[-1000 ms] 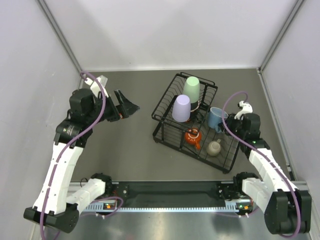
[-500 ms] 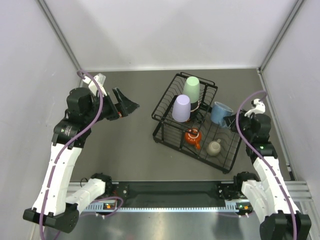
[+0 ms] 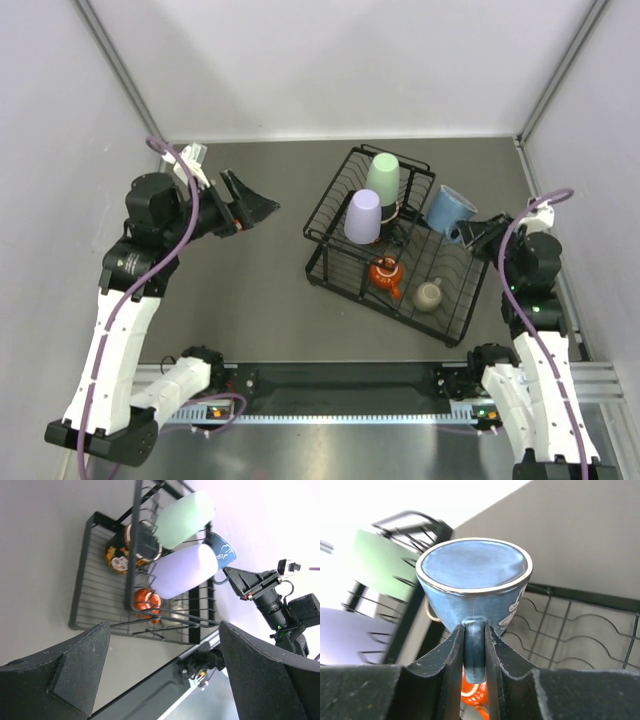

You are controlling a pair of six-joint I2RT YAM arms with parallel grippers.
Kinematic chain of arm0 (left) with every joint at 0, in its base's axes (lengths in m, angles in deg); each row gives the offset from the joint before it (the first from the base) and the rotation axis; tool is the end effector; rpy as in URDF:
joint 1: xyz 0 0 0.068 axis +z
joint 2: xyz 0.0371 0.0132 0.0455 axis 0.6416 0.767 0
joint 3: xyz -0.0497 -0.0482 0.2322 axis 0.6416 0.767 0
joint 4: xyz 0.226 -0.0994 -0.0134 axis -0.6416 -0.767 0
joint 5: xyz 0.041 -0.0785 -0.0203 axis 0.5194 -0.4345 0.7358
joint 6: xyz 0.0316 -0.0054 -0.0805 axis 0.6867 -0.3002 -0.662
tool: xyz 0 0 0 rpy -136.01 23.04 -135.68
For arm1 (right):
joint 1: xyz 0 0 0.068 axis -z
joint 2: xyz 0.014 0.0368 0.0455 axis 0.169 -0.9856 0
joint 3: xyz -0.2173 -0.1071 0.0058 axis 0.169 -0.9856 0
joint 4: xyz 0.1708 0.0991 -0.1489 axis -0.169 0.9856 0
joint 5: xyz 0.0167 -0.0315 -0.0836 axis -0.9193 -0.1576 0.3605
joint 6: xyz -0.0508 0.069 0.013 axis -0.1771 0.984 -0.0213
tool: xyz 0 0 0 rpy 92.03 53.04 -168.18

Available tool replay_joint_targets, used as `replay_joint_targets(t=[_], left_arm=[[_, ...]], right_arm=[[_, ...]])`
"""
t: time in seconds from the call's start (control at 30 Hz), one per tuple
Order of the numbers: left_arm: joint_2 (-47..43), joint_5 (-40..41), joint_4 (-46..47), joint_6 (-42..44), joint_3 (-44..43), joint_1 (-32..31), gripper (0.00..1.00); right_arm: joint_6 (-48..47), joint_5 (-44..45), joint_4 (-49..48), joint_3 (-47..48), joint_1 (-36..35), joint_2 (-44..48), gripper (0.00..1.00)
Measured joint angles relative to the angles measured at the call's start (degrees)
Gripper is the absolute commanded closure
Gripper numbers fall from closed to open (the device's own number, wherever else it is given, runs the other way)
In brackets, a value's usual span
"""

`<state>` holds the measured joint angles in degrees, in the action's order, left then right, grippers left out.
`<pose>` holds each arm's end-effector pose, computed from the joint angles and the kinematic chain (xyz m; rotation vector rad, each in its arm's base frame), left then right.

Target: Unload the cups from the dish rack

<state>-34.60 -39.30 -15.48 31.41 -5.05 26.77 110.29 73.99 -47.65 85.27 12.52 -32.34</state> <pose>0.1947 -0.0814 0.3965 -0.0903 1.9952 -1.0412 0.2035 0.0096 0.2735 0.4136 1.7457 0.6451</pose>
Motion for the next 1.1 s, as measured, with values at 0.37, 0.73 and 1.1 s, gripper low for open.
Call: replay_joint_targets(t=[0.37,0.73,1.1], left_arm=[[-0.2,-3.7,9.2,-7.9,-0.2,0.0,0.09],[0.9,-9.3,30.4,-25.1,1.2,0.0,0.08],[4.0,-7.8,52.3,-40.6,6.3,-0.4,0.12]], right_arm=[[4.5,1.7,3.3,12.3,0.1,3.1,1.00],[12.0,1.3,1.5,18.0,0.1,1.8,1.00],[27.0,-1.7,-15.0,18.3,0.1,-6.6,1.00]])
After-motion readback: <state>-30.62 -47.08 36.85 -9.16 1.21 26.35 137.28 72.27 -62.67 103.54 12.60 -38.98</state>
